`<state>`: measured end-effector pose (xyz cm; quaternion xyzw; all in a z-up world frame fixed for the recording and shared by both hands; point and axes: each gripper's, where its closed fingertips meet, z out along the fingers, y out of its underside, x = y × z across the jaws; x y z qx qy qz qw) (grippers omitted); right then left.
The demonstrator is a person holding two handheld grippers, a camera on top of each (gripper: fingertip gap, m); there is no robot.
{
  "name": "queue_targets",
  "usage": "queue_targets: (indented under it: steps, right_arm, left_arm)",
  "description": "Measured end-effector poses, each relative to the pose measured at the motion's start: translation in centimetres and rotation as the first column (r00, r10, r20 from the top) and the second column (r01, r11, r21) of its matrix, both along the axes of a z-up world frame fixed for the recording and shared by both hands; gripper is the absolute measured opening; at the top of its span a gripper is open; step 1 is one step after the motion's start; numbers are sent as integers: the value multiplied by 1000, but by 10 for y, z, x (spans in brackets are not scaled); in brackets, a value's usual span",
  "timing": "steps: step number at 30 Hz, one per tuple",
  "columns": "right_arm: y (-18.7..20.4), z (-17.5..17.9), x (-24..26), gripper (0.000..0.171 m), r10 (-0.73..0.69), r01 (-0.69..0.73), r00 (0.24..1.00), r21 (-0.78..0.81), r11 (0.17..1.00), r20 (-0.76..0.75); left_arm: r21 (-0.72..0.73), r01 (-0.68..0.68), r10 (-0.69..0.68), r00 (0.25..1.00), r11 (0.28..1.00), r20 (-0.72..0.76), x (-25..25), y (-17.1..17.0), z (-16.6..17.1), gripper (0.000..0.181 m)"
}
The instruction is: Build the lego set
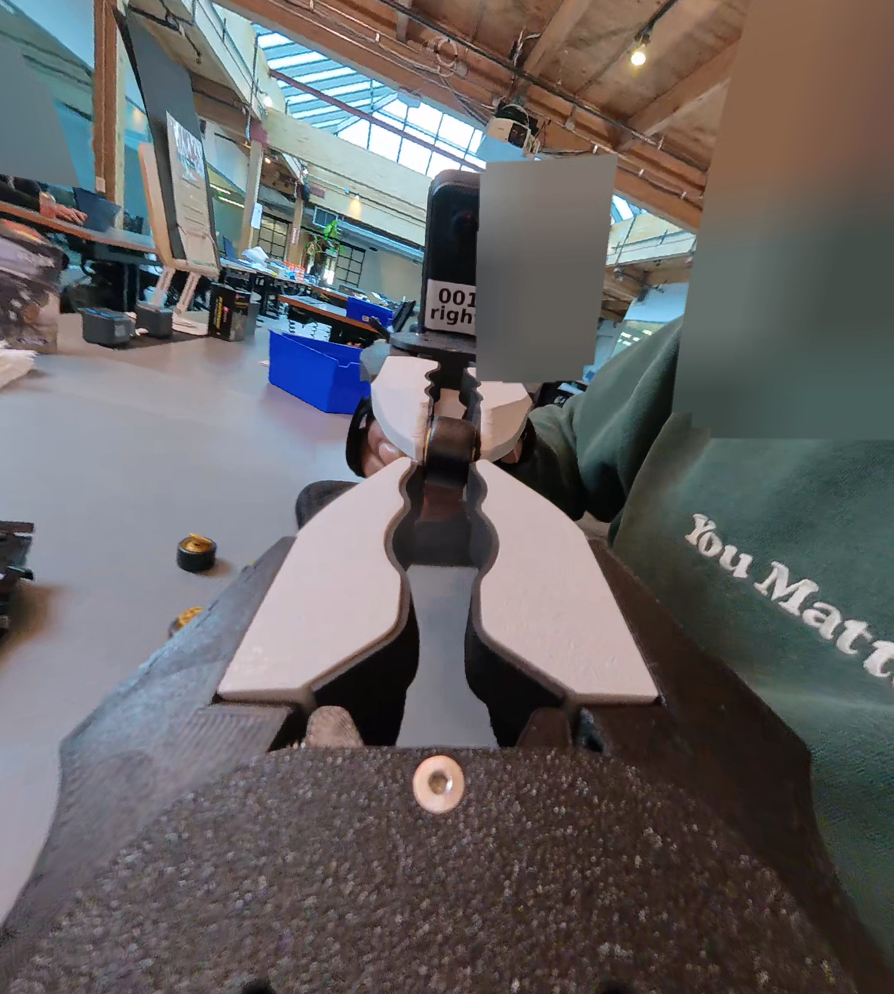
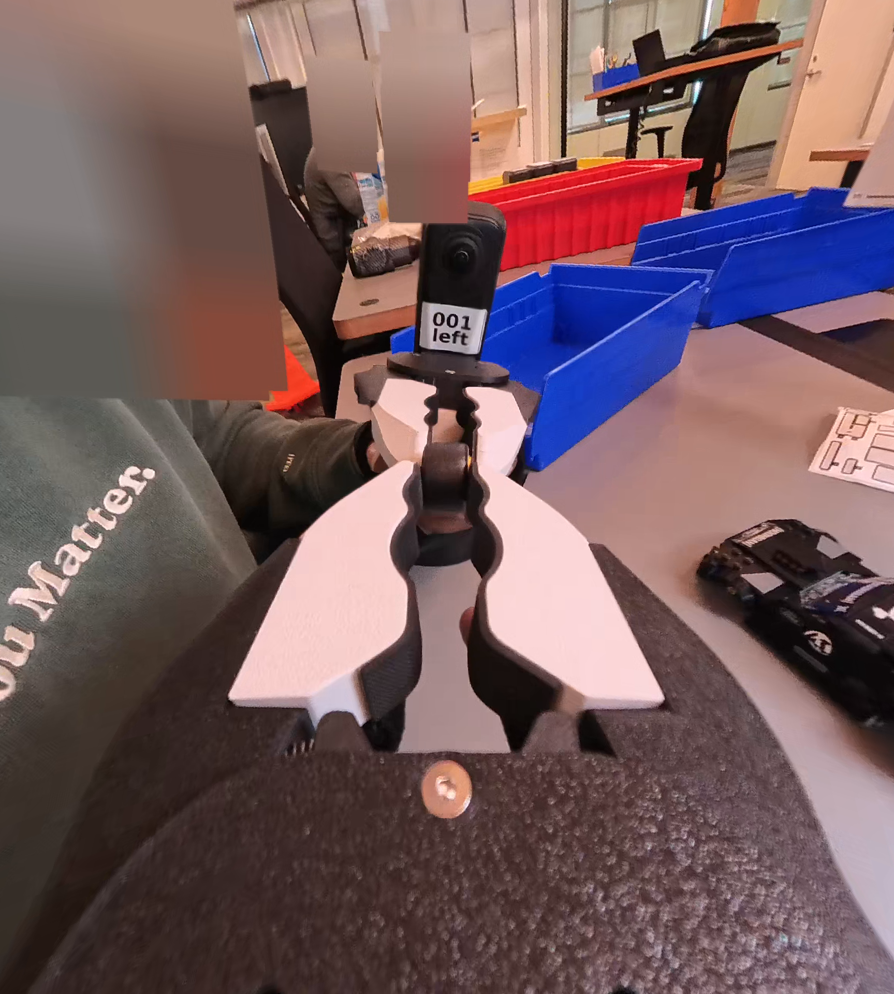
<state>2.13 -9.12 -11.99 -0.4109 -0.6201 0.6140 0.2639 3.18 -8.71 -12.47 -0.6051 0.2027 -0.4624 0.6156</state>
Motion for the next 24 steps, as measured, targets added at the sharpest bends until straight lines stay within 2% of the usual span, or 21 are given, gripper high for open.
queue_targets:
  steps: [3,5,9,12,16,20,24]
  right_arm:
    - [6,-3,-2,15,-3,7,999,-120,993,35]
    - [13,-7,-6,16,8,15,996,-259,966,88]
    - [17,-10,-9,17,48,4,992,-403,915,119]
    - [18,-9,-9,28,103,-31,987,-489,872,121]
    - [19,-11,-9,31,92,-25,988,-464,886,122]
    - [22,-16,-11,18,39,15,991,-395,919,129]
    - [21,-18,-10,17,4,30,993,-288,957,117]
  left_arm:
    - [-89,24,-17,997,996,76,-2,5,-2,17]
    - [-145,15,0,994,989,107,-6,12,-6,17]
    - [-203,22,12,986,979,167,-12,17,-11,17]
    - [-246,27,24,979,969,202,-15,20,-15,16]
    - [-266,27,32,976,964,214,-16,22,-17,16]
    - [-271,43,23,972,962,233,-15,22,-17,16]
    - [-279,56,16,968,959,251,-15,21,-18,17]
